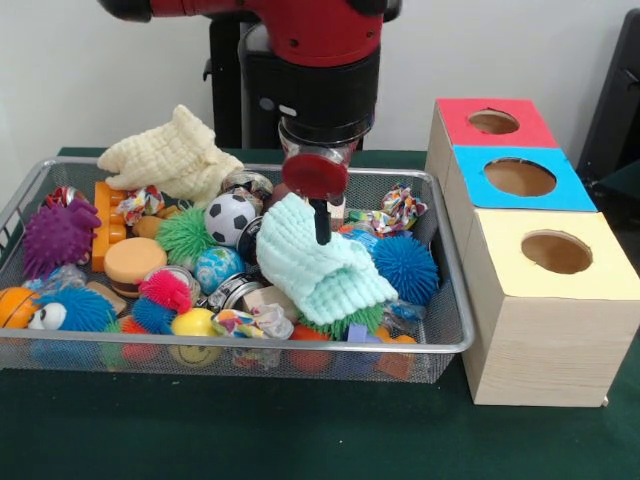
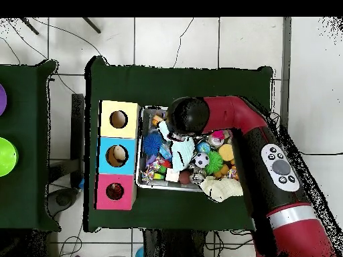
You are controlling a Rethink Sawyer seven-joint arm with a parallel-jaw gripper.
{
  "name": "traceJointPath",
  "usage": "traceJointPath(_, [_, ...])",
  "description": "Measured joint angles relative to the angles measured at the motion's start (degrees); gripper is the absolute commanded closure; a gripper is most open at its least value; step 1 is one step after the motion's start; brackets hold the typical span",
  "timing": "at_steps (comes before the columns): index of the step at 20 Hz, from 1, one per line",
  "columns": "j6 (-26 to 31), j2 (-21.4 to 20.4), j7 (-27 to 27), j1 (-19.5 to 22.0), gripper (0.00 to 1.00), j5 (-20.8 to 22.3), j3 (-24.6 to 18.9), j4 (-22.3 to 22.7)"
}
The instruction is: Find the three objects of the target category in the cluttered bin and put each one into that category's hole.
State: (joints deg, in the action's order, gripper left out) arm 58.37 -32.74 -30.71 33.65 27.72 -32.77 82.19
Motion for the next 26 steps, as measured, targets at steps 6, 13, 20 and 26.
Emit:
traceJointPath(6, [0.0,-0.4,0.0,-1.0,0.0,-0.9,1.7,-0.1])
traceJointPath(13, [0.0,-0.3,0.0,-0.9,0.0,-1.3,2.6,-1.3])
traceJointPath(20, [0.0,0.4,0.0,-0.3,0.0,-1.4,2.7,-3.8])
traceJointPath(26, [0.4,2.5,0.0,0.1,0.0,-1.2,3.5,-7.8])
